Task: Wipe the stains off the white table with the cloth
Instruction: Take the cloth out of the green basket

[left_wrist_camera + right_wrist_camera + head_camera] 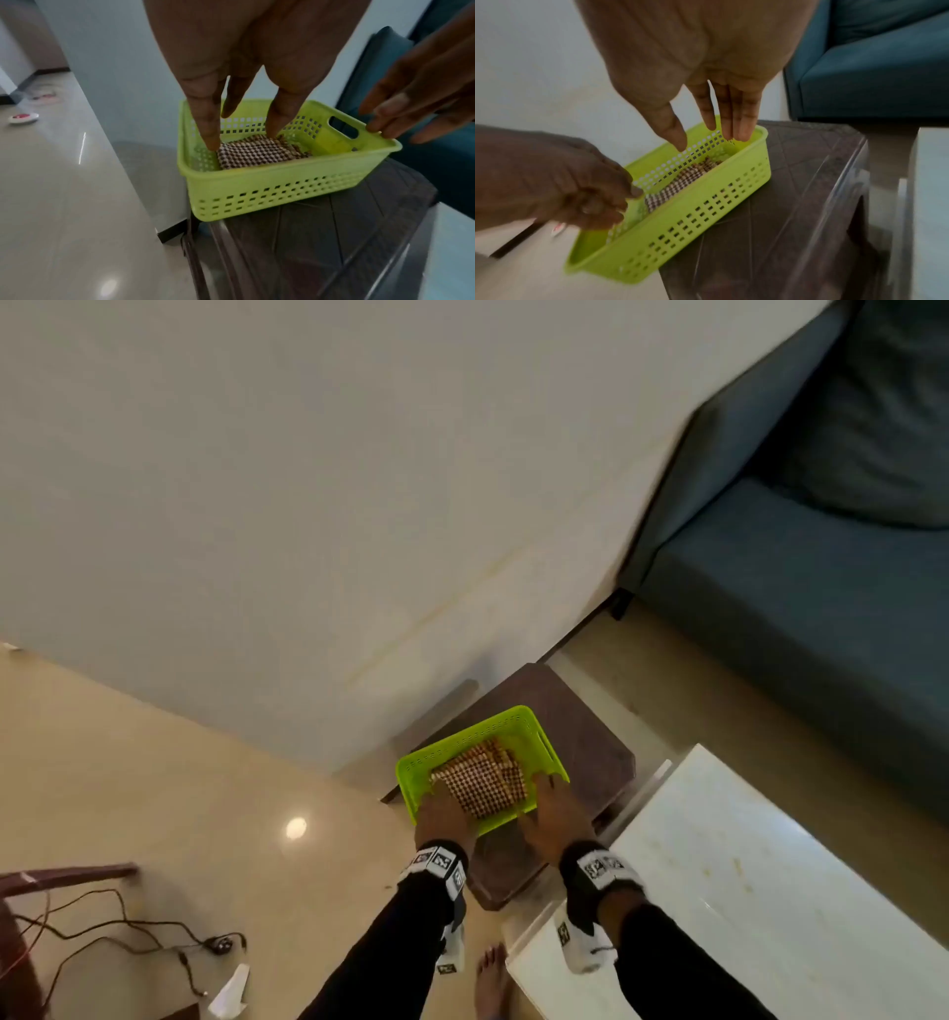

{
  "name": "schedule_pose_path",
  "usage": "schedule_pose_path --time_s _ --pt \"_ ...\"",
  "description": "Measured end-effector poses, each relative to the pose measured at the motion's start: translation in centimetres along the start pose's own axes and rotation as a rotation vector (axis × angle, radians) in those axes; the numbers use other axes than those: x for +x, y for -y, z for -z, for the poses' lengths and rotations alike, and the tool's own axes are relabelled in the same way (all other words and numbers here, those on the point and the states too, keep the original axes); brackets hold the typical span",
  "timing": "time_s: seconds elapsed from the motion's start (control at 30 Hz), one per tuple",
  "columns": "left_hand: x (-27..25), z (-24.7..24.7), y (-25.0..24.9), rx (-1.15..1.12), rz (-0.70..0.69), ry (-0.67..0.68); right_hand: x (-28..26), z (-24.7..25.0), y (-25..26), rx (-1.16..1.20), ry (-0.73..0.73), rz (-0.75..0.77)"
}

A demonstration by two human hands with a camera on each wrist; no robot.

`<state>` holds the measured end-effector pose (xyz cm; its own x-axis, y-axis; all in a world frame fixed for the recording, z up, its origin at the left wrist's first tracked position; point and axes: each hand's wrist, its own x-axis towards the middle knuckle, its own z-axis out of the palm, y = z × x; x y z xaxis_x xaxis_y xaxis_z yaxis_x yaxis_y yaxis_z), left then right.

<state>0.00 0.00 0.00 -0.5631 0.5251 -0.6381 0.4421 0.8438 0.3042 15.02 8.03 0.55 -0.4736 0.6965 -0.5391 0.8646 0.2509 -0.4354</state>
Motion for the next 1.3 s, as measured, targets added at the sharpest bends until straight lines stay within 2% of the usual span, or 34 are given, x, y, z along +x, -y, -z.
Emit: schedule_pose_path --time_s 0.13,0.23,0.3,0.4,0.5,0.6,0.7,0.87,1.0,1.13,1.2,1.3 --pt "4.2 -1.0 -0.7 -0.087 0.145 0.061 5.9 -1.0 0.6 0.064 0.001 -0.156" --pt "6.0 -1.7 -0.8 -0.135 0.213 0.135 8.4 -2.2 0.9 0.023 0.080 -0.217" --pt "7.1 -2.2 -0.5 -0.097 0.228 0.129 9.8 -2.8 1.2 0.039 0.125 -0.250" --pt "7.7 -2.6 0.1 -0.077 0.225 0.124 11.2 -3.4 1.4 0.119 0.147 -0.309" --pt "8.3 -3.1 0.8 -0.024 0.211 0.121 12.0 -3.3 1.2 0.307 0.149 -0.380" --pt "8.6 -2.7 1.0 0.022 0.103 0.091 12.4 -3.3 0.8 0.391 0.160 -0.392" --pt "8.4 -1.4 1.6 -0.077 0.007 0.064 11.6 -2.5 1.4 0.447 0.166 -0.357" --pt "5.9 2.1 2.6 -0.230 -0.014 0.044 8.2 -0.4 2.1 0.588 0.103 -0.288" --pt "0.8 3.0 3.8 -0.529 -0.112 0.049 0.7 1.5 0.6 0.796 -0.017 -0.181" --pt "-6.3 1.5 3.4 -0.732 -0.266 0.261 -7.8 1.4 -3.3 0.896 -0.080 -0.131" --pt "-9.3 -0.3 3.5 -0.692 -0.327 0.352 -11.7 0.5 -5.7 0.899 -0.102 -0.159" --pt "-14.2 -4.9 4.6 -0.557 -0.320 0.415 -18.8 -2.0 -10.2 0.927 -0.085 -0.298"
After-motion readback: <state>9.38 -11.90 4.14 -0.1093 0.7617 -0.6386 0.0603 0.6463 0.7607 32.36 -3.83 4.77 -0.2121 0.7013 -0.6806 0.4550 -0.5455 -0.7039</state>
